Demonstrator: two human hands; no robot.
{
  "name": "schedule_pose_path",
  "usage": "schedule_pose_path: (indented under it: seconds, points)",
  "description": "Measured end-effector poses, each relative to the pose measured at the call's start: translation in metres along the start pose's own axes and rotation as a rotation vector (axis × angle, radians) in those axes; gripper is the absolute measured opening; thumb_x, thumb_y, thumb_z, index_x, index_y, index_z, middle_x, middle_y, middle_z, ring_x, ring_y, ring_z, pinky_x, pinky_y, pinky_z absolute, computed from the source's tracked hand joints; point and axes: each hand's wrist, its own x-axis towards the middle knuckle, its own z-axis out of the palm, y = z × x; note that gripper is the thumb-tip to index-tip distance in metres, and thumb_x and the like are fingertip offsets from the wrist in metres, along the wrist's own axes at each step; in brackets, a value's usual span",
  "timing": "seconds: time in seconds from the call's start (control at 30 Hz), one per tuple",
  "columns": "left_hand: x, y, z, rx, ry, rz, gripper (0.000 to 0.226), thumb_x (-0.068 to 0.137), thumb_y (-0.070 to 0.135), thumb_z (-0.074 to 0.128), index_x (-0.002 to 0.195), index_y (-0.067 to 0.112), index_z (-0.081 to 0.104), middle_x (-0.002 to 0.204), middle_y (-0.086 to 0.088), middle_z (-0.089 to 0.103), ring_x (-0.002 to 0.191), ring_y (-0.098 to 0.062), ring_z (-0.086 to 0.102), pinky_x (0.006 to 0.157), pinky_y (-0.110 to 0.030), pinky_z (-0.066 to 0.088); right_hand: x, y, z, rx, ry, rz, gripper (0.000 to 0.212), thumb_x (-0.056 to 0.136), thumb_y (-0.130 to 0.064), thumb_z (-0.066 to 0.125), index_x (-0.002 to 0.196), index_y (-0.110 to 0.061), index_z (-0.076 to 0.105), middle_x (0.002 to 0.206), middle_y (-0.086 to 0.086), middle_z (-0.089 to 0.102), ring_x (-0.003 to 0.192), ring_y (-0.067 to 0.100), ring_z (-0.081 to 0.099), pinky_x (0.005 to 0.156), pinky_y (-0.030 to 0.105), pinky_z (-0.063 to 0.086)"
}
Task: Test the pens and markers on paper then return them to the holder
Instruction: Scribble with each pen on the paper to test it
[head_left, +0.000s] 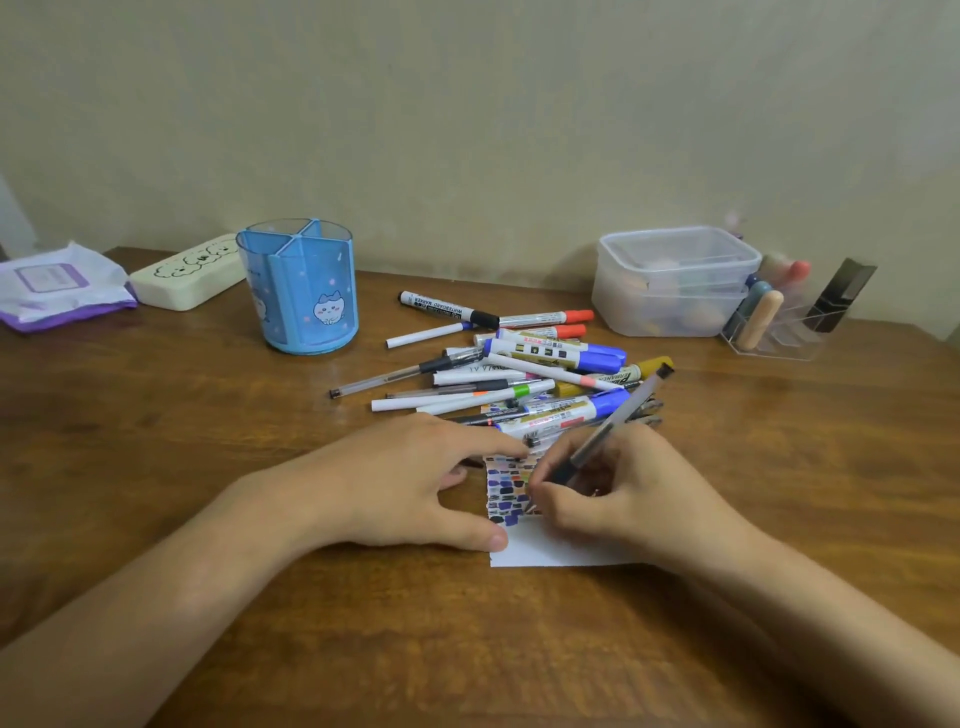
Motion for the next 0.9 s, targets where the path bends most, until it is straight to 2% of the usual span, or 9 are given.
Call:
schedule_pose_path:
  seconds: [0.07,0.17,0.33,0.47,0.57,0.67,0.9]
  points:
    - [0.000,0.001,-0.001,0.001,-0.010,0.021,0.057,0.079,0.063,0.069,0.129,0.060,0.040,0.077,0.052,0.044,0.076,0.021,0.048,0.061,-0.015,0.031,0.001,0.002,0.004,0.030,0.036,-0.016,0.010,0.082,-0.012,0.075,0.079,-0.021,0.072,0.075,0.000,0.074,0.062,0.007,0.063,0.062,0.022,0.052]
    - [0.000,0.002,-0.001,0.022,-0.022,0.041,0.039,0.083,0.061,0.067,0.117,0.053,0.050,0.076,0.054,0.041,0.074,0.025,0.045,0.058,-0.022,0.029,-0.004,0.006,0.004,0.064,0.035,-0.035,0.013,0.083,-0.008,0.075,0.081,-0.021,0.072,0.077,-0.002,0.074,0.067,0.011,0.067,0.064,0.020,0.052]
    - [0.002,0.001,0.003,0.015,-0.007,0.035,0.040,0.080,0.064,0.068,0.113,0.049,0.052,0.074,0.056,0.039,0.071,0.028,0.043,0.056,-0.021,0.028,-0.011,0.010,0.002,0.128,0.049,-0.035,0.013,0.083,-0.004,0.075,0.084,-0.016,0.074,0.076,-0.002,0.073,0.066,0.005,0.065,0.062,0.016,0.049]
    - [0.004,-0.001,0.003,0.015,-0.016,0.024,0.041,0.078,0.065,0.068,0.113,0.051,0.051,0.077,0.057,0.040,0.073,0.030,0.043,0.055,-0.018,0.027,-0.010,0.013,0.004,0.071,0.090,-0.056,0.014,0.082,-0.009,0.077,0.078,-0.022,0.075,0.067,0.003,0.071,0.057,0.003,0.060,0.056,0.016,0.044]
    - [0.005,-0.001,0.004,0.013,-0.012,0.023,0.041,0.077,0.066,0.069,0.111,0.053,0.050,0.076,0.050,0.046,0.073,0.029,0.044,0.053,-0.015,0.026,-0.011,0.013,0.007,0.043,0.112,-0.071,0.017,0.081,-0.006,0.077,0.077,-0.023,0.074,0.064,0.001,0.070,0.053,0.002,0.057,0.054,0.013,0.042]
    - [0.004,0.000,0.004,0.019,-0.015,0.025,0.040,0.078,0.065,0.069,0.111,0.052,0.051,0.075,0.055,0.041,0.070,0.027,0.044,0.054,-0.018,0.025,-0.011,0.013,0.008,0.037,0.112,-0.070,0.015,0.081,-0.008,0.076,0.076,-0.022,0.073,0.061,-0.003,0.068,0.052,0.003,0.057,0.053,0.012,0.041]
    - [0.004,0.000,0.003,0.015,-0.018,0.031,0.040,0.078,0.065,0.069,0.111,0.051,0.051,0.073,0.057,0.039,0.069,0.027,0.044,0.052,-0.017,0.024,-0.010,0.016,0.009,0.038,0.083,-0.072,0.006,0.078,-0.024,0.074,0.080,-0.029,0.073,0.066,-0.001,0.071,0.055,0.004,0.060,0.055,0.016,0.045]
